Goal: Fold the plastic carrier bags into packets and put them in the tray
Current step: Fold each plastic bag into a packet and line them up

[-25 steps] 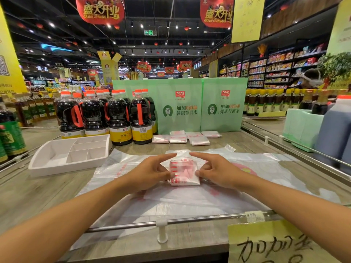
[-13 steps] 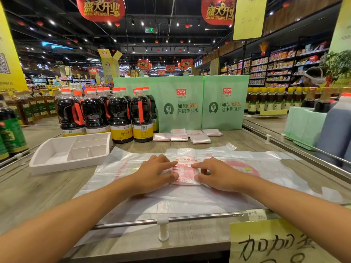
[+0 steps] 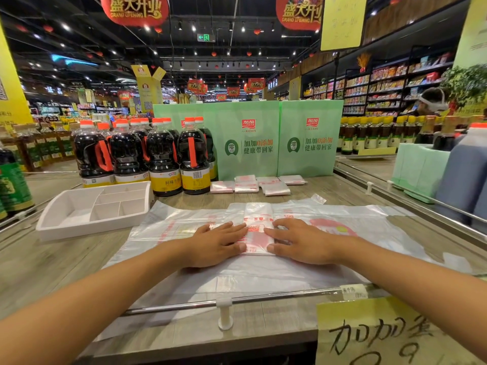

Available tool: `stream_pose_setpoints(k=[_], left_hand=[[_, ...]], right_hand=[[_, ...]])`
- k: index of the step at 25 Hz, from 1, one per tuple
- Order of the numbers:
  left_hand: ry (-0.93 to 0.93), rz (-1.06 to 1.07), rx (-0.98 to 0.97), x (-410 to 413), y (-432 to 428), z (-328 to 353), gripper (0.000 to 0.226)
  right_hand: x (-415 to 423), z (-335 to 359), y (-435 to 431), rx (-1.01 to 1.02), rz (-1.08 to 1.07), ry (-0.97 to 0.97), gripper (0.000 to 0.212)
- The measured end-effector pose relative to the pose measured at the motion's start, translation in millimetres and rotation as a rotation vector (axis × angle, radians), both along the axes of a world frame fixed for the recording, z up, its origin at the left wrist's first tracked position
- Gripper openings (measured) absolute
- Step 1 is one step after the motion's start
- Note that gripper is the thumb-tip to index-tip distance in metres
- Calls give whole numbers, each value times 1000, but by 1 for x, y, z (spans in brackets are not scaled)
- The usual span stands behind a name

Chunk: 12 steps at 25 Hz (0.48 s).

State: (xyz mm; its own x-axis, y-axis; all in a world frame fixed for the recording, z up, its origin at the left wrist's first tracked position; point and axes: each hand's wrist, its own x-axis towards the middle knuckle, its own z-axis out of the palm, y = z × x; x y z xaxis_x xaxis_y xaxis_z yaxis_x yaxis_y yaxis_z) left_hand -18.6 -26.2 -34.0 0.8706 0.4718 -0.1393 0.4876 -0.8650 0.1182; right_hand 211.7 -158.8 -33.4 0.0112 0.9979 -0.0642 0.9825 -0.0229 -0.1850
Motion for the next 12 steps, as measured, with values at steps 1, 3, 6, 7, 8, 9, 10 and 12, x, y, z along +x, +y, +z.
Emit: stream_pose_setpoints(k=[1,3,6,7,8,9,10,12], left_hand=[[18,-2,-4,0,2,1,63],[42,-1,-20,-1,4,4,64],[46,-5,-39,-2,2,8,65],[27,-9,-39,-2,2,7,67],[-4,-19,-35,-2,2,5,71],[-49,-36,-25,-4,3,3,79],[-121,-67,-3,-7,4,1,86],[-259,-147,41,-14,7,-2,85]], right_hand=[[-1,1,-1,-22,2,-13,72],[-3,4,-1,-55,16,-46,72],[-6,5,-3,-57,24,-81,73],[-6,4,-4,-35,33,-88,73],[-5,5,-7,2,50,-83,71],[-5,5,-11,48,70,-61,68],[-4,6,-13,96,92,-23,64],[-5,7,-18,170,126,47,55]])
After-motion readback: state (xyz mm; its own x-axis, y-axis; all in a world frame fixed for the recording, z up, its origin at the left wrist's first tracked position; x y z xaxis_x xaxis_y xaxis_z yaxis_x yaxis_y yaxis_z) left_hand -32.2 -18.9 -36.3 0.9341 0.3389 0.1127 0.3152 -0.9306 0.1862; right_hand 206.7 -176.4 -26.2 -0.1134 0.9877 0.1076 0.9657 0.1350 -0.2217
